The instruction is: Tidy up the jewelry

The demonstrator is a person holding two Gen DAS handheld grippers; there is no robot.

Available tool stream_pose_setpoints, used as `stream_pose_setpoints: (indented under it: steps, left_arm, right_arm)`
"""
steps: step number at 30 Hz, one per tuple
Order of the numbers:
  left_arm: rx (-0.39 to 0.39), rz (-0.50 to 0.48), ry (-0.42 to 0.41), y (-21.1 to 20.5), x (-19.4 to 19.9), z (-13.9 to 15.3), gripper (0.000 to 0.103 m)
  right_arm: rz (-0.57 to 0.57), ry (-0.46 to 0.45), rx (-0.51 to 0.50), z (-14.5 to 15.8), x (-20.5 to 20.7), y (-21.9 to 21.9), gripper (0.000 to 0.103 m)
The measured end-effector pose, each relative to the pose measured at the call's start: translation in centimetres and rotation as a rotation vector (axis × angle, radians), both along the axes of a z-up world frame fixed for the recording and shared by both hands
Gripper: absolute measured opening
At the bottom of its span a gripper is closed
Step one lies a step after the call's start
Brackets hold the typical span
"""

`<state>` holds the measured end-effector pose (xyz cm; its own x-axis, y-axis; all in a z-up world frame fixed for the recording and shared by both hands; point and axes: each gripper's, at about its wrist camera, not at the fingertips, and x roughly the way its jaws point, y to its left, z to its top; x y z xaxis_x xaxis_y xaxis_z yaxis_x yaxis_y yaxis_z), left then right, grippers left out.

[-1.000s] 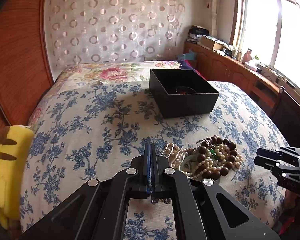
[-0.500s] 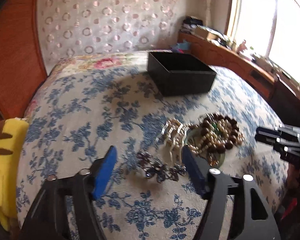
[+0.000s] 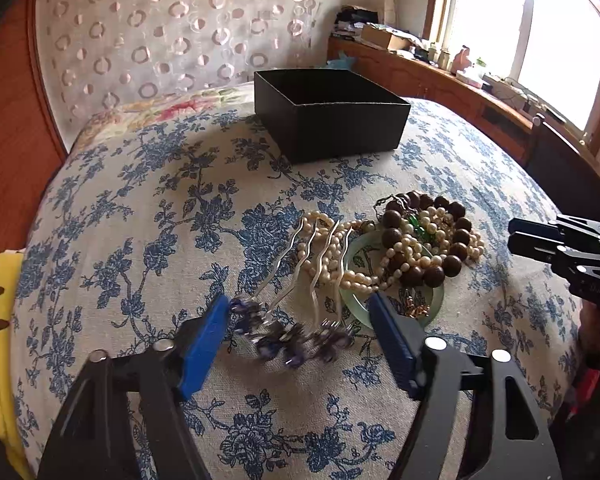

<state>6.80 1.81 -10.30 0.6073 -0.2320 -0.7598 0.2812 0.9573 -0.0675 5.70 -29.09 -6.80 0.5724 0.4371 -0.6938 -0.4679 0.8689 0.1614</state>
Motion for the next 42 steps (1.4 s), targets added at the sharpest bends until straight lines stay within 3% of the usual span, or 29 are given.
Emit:
stream_pose_setpoints:
  steps: [17, 42]
  left_arm:
    - [0.086, 0.021, -0.004, -0.2, 0.8, -0.4, 0.058]
    - [0.033, 0.095, -0.106, 2.0, -2.2, 2.3, 0.056]
  right_arm:
    - [0.003, 0.0, -0.005, -0.1, 0.1, 0.1, 0.029]
    - [0.094, -0.007, -0.023, 1.9, 3.1, 3.8, 0.029]
